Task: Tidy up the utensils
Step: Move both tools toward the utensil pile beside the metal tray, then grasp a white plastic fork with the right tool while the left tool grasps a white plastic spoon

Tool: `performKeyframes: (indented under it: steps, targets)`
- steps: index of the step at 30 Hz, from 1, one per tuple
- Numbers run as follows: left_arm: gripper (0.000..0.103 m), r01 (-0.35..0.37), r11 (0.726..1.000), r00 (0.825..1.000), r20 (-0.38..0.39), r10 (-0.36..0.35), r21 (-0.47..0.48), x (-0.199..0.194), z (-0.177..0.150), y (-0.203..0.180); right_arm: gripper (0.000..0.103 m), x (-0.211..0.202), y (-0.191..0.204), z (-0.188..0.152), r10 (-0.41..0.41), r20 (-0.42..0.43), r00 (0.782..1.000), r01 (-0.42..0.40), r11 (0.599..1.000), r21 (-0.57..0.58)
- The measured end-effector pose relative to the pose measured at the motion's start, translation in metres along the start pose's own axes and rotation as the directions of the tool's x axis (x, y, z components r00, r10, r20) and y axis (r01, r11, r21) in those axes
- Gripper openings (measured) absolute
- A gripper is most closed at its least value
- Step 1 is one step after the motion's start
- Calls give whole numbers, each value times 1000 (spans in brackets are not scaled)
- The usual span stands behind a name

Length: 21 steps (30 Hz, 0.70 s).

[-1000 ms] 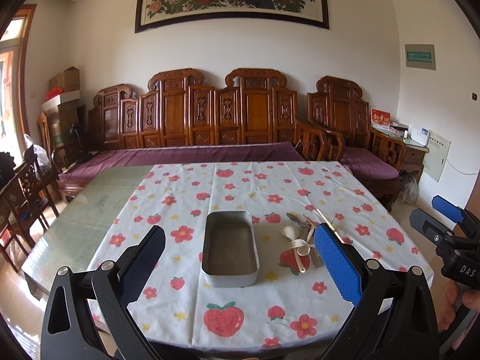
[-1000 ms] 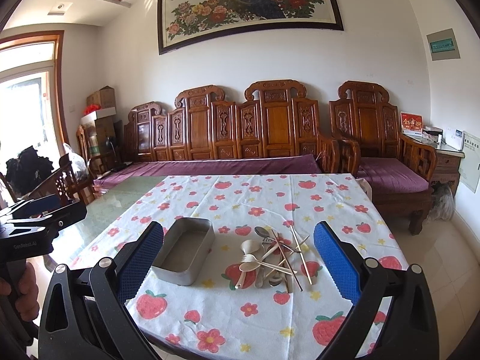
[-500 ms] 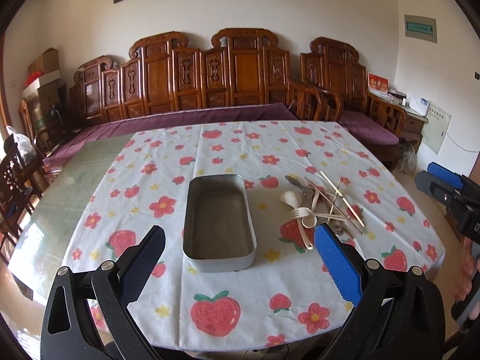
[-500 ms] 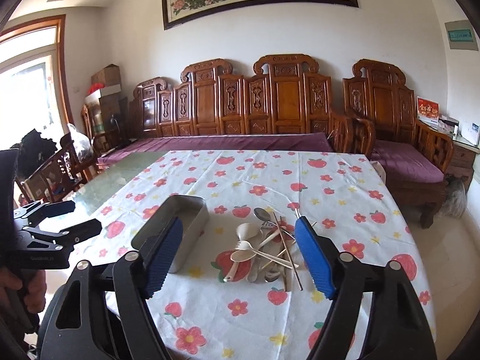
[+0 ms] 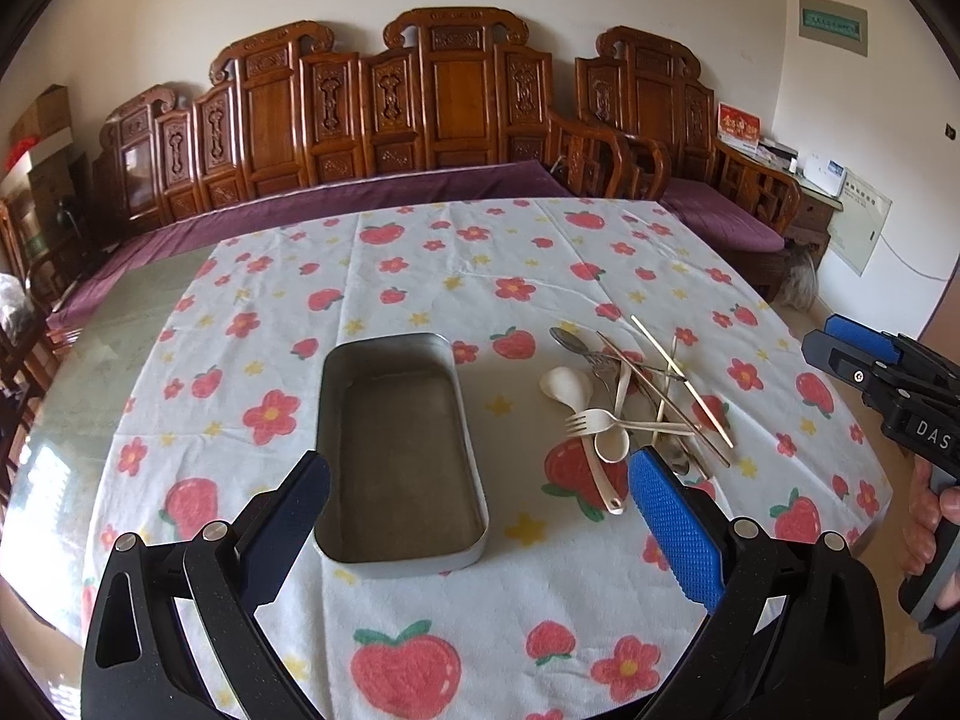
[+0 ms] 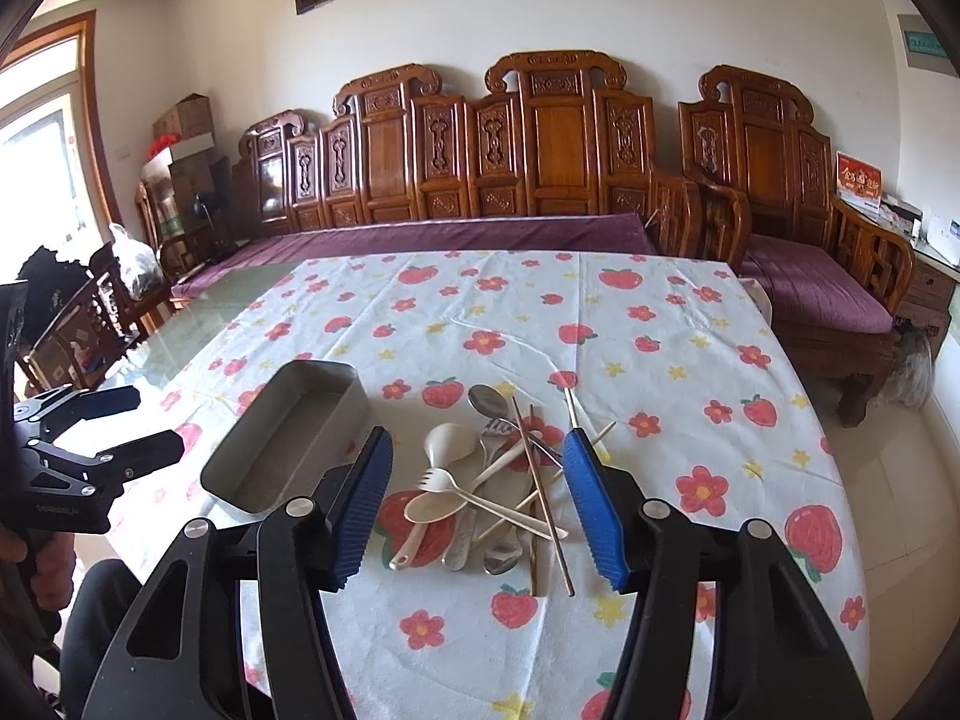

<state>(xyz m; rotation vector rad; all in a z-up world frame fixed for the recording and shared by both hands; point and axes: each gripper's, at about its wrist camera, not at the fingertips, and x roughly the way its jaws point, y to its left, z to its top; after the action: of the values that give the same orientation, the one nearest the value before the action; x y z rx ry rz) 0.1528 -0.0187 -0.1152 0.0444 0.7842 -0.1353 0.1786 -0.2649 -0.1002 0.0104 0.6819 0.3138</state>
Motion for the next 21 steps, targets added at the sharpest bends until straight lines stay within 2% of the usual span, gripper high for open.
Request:
performKeyframes:
  steps: [6,10,16,21]
  targets:
    - [94,42,999,998,-49,-42,10,36,6,-8,57,33,-17,-7,-7,-65,998,8,1000,9]
    - [92,54,998,995,-80,-52,21,53,8,-14,54,61,-23,-19,24,-141,990,-23,1000,2]
    - [90,70,997,992,-109,-67,17,65,4,-19,49,114,-18,-34,52,-251,967,-70,995,-64]
    - [80,88,996,988,-129,-84,24,71,-1,-23,43,159,-7,-46,57,-345,937,-114,982,-148]
